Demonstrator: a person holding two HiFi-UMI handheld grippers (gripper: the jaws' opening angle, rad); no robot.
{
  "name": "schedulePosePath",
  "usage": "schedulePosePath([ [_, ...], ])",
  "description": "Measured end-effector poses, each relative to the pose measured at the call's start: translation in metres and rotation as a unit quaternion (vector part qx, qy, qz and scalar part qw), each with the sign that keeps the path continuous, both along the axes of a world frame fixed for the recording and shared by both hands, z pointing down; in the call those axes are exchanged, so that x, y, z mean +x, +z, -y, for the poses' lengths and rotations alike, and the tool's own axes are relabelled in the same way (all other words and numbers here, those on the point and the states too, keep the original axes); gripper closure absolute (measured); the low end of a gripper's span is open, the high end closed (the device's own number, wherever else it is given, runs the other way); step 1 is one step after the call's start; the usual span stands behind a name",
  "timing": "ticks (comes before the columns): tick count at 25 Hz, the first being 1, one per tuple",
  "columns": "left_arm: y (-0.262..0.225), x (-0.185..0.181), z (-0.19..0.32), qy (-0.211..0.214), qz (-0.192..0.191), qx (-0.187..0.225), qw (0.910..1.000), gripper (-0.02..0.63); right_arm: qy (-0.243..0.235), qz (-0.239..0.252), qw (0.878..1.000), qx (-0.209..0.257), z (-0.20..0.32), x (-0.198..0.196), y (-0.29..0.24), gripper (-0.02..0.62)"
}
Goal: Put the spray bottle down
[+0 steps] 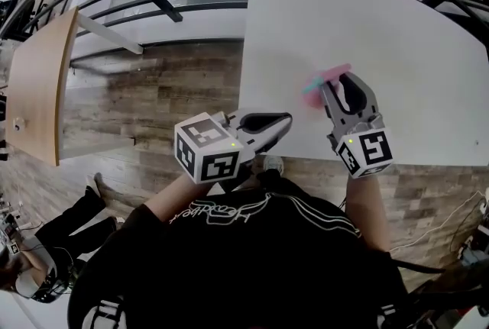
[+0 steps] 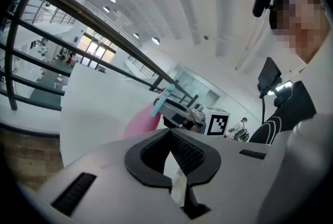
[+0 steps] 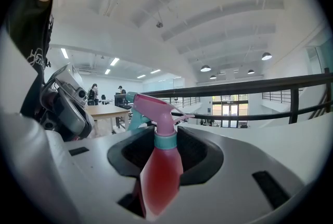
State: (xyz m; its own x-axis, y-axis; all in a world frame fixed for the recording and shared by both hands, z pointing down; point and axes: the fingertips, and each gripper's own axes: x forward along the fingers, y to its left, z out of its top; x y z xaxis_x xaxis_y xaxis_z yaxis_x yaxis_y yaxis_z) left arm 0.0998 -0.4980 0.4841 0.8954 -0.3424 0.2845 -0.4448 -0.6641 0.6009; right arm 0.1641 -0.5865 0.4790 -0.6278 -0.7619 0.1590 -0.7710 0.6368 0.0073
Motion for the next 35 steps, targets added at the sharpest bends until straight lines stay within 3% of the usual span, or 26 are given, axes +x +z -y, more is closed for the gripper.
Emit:
schedulePosePath([
  [13, 0.007, 0.002, -0.002, 0.013, 0.001, -0.007, 0.9999, 0.598, 0.004, 0.011, 1.000, 0.015, -0.006, 0.002, 0.002, 0.460],
  [24, 0.003, 0.001, -0.015, 0.018, -0.003, -0.009, 0.9998, 0.598, 0.031, -0.002, 1.000, -0.001, -0.016, 0.012, 0.005, 0.460],
  [30, -0.010, -0.005, -0.027, 0.016, -0.007, 0.007, 0.9998, 0.598, 0.059, 0.003, 0.998, -0.003, -0.035, 0.023, -0.010, 0.460],
  [35, -0.032, -0.005, -0.042, 0.022, -0.007, 0.025, 0.9994, 0.598, 0.055, 0.002, 0.998, -0.004, -0.066, 0.019, -0.034, 0.460],
])
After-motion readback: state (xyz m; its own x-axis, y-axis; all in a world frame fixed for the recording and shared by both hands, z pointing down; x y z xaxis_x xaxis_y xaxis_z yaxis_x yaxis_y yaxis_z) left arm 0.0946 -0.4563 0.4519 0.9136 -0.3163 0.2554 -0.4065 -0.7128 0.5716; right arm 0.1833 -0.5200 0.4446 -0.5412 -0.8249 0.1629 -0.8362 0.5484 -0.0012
